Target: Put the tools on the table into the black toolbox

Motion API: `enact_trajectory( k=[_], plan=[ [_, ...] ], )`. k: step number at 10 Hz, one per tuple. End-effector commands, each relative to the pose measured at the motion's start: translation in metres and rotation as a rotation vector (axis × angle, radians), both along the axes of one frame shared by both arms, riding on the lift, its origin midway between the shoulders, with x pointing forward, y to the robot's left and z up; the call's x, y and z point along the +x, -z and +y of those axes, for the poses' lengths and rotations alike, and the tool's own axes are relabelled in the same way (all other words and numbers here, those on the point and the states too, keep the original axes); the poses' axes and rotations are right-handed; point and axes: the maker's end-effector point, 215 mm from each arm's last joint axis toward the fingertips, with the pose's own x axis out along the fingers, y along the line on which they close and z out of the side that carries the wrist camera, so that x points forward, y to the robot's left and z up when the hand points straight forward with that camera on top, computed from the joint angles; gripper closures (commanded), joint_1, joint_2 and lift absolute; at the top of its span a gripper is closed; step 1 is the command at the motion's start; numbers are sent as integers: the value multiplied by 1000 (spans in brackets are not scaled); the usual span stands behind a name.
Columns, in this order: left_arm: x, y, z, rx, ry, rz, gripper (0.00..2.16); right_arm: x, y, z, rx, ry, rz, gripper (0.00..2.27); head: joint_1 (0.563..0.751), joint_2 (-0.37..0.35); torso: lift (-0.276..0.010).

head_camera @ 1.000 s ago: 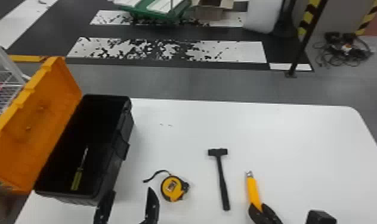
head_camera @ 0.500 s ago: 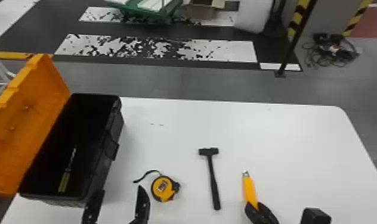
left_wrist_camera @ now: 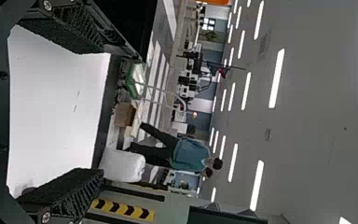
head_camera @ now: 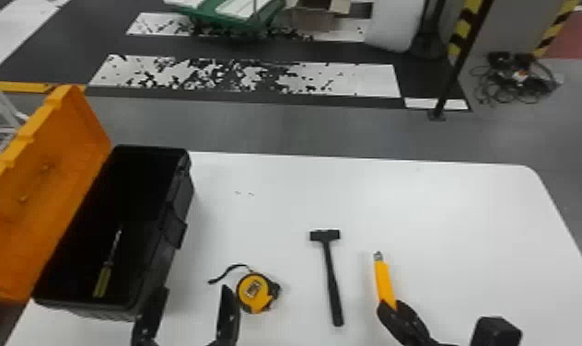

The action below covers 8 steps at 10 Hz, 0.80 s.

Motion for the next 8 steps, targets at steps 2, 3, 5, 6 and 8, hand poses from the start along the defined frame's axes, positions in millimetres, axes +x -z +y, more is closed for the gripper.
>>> enact_trajectory(
  k=[2,3,5,6,8],
  plan=[
    [2,-16,-8,-9,35,-31,87,13,-37,8,-29,-52,-158,2246,695,18,-39],
    [2,-22,-16,-12,79,-47,87,17,-55,14,-36,-86,-232,2246,695,18,-39],
    [3,-35,-34,-20,166,-82,83,21,-87,26,-48,-154,-358,2246,695,6,-39],
    [6,-42,-37,-63,216,-98,80,21,-106,35,-66,-204,-438,2246,695,2,-39],
    [11,-63,-39,-123,313,-151,80,17,-126,47,-76,-266,-523,2246,695,0,-39]
  ],
)
